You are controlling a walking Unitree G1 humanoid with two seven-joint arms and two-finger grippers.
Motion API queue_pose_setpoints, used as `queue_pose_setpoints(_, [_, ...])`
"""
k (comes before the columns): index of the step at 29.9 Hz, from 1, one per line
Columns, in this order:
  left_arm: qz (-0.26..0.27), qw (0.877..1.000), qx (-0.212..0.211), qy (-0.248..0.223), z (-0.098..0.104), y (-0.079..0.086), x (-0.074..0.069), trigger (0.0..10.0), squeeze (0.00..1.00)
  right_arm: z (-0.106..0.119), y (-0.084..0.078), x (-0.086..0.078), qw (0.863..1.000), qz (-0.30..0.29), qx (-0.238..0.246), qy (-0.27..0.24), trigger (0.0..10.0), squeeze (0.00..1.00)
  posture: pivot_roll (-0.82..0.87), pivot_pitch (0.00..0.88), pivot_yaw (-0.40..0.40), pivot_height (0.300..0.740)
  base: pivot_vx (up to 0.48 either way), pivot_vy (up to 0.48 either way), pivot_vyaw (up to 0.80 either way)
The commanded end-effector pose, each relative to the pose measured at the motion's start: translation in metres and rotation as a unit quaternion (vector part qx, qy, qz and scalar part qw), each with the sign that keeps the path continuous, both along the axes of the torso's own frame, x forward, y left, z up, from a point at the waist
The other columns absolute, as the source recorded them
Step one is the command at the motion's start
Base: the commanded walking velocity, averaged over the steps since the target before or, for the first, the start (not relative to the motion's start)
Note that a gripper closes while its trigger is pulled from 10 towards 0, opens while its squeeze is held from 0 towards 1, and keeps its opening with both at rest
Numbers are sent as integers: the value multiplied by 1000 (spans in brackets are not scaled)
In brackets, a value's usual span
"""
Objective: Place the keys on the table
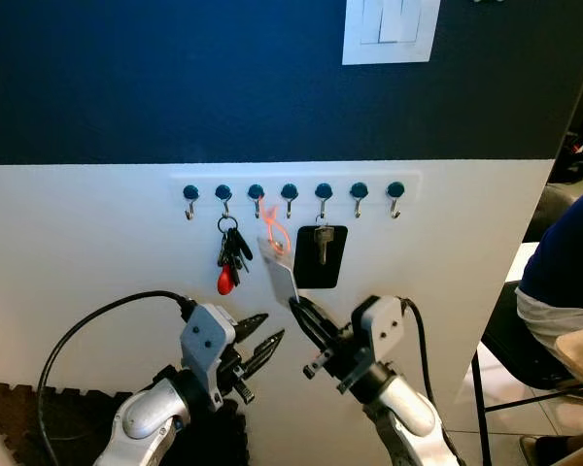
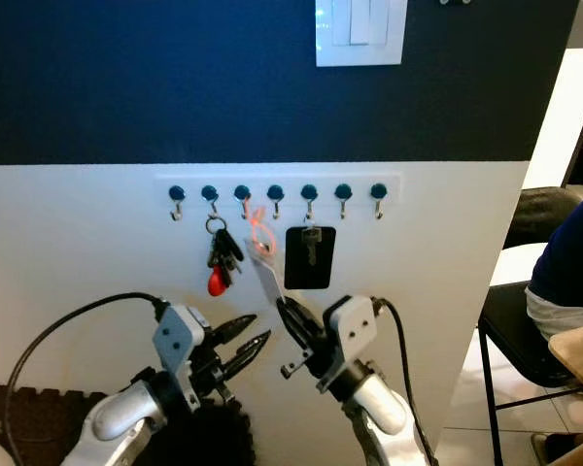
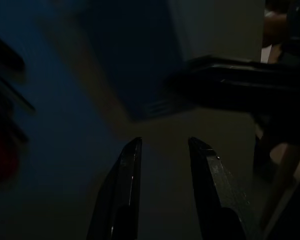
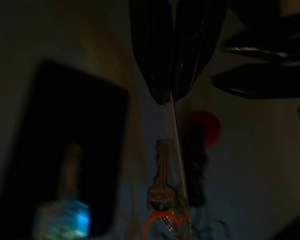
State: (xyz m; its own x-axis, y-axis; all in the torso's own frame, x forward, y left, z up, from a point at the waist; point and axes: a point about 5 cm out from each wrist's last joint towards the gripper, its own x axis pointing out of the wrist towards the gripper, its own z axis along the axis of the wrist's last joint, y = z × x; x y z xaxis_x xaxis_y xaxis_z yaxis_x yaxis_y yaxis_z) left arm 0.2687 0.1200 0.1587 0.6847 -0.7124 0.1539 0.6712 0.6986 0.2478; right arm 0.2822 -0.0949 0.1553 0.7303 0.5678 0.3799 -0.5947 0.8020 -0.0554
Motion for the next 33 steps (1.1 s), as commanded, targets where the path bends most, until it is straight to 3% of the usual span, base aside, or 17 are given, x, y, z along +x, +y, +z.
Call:
queue_pose_setpoints(1, [7,1000,13,17,-10,4,-1,10000,0,-6,-5,0,1000,-15,0,9,1255,0,71,23,37,740,0,0,0])
queue_pose_setpoints(2, [32,998,26,41,-24,9,1,10000,0,-23,-14,-4,999,-34,-6,34,1882,0,68,16,37,740,0,0,0])
queue_pose_setpoints(7, [80,990,69,90,-60,22,-1,10000,0,-57,-31,-15,993,-74,-19,87,2078,0,69,11,38,740,0,0,0])
queue_pose_setpoints(8, [91,986,77,112,-72,26,-4,10000,0,-66,-36,-18,991,-89,-23,101,2157,0,69,10,37,740,0,0,0])
queue_pose_setpoints(9, [130,972,95,171,-103,36,-11,10000,0,-88,-47,-27,983,-119,-41,135,3608,0,65,8,39,740,0,0,0])
queue_pose_setpoints(11, [150,963,103,197,-115,40,-15,10000,0,-99,-51,-32,978,-128,-56,153,3961,0,65,8,39,740,0,0,0])
queue_pose_setpoints(12, [175,955,126,202,-126,45,-18,10000,0,-112,-54,-37,973,-134,-68,176,4980,0,56,4,49,740,0,0,0])
queue_pose_setpoints(13, [225,939,146,215,-140,54,-22,10000,0,-132,-60,-47,961,-147,-86,217,9843,0,54,2,51,740,0,0,0])
queue_pose_setpoints(18, [293,902,161,273,-162,68,-30,10000,0,-158,-68,-61,941,-165,-101,276,10000,0,55,0,51,740,0,0,0])
queue_pose_setpoints(21, [313,872,181,331,-184,71,-39,10000,0,-183,-76,-72,910,-193,-92,355,10000,0,56,0,47,740,0,0,0])
queue_pose_setpoints(22, [313,867,183,342,-188,71,-42,10000,0,-189,-78,-75,899,-202,-84,380,10000,0,55,2,45,740,0,0,0])
queue_pose_setpoints(23, [313,867,183,342,-188,71,-42,10000,0,-189,-78,-75,899,-202,-84,380,10000,0,55,2,45,740,0,0,0])
queue_pose_setpoints(26, [310,864,156,364,-197,67,-46,10000,0,-210,-86,-85,852,-240,-56,462,10000,0,51,3,43,740,0,0,0])
queue_pose_setpoints(27, [310,864,156,364,-197,67,-46,10000,0,-210,-86,-85,852,-240,-56,462,10000,0,51,3,43,740,0,0,0])
queue_pose_setpoints(28, [324,858,132,377,-200,66,-48,10000,0,-215,-89,-90,839,-249,-46,482,10000,0,49,4,39,740,0,0,0])
queue_pose_setpoints(29, [352,841,106,396,-206,67,-52,10000,0,-223,-94,-97,810,-277,-24,515,10000,0,53,3,34,740,0,0,0])
queue_pose_setpoints(33, [363,829,102,413,-212,68,-56,10000,0,-225,-98,-100,799,-298,-17,522,10000,0,56,3,27,740,0,0,0])
